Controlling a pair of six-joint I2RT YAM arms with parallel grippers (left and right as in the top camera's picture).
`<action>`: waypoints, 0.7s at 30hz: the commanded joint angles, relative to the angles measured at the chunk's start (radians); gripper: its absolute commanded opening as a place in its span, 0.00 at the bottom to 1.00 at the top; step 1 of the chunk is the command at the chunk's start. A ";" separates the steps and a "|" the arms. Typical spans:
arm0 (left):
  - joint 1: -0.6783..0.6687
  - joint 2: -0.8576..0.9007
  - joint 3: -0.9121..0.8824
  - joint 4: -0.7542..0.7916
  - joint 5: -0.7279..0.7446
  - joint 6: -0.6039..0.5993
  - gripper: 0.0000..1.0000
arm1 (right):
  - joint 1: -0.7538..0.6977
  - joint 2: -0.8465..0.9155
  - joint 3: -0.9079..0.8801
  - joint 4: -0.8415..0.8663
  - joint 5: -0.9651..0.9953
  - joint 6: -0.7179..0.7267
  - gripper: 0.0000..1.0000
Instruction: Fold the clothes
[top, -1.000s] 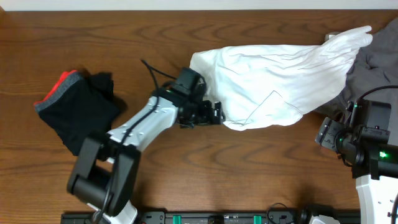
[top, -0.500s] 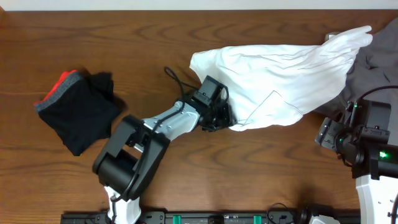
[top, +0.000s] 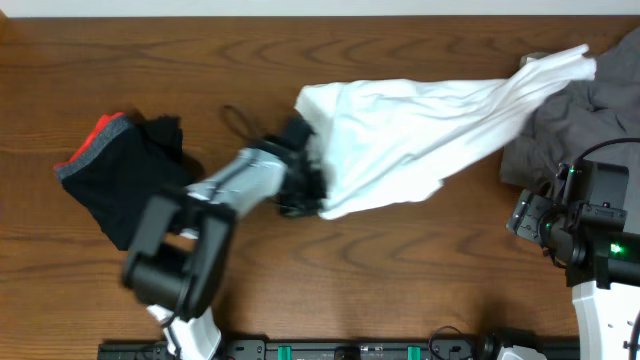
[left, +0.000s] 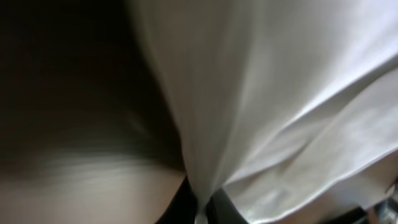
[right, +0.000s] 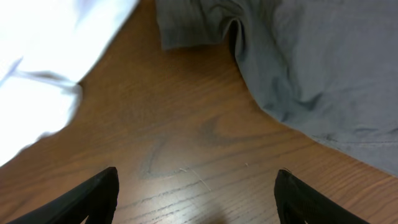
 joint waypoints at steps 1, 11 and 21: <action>0.130 -0.110 -0.010 -0.087 -0.033 0.145 0.06 | -0.009 -0.006 0.009 0.006 -0.001 -0.006 0.78; 0.248 -0.164 -0.010 -0.248 -0.192 0.242 0.06 | -0.009 0.069 0.008 0.019 -0.016 -0.007 0.77; 0.248 -0.164 -0.010 -0.248 -0.236 0.246 0.06 | -0.009 0.360 0.008 0.351 -0.159 -0.085 0.05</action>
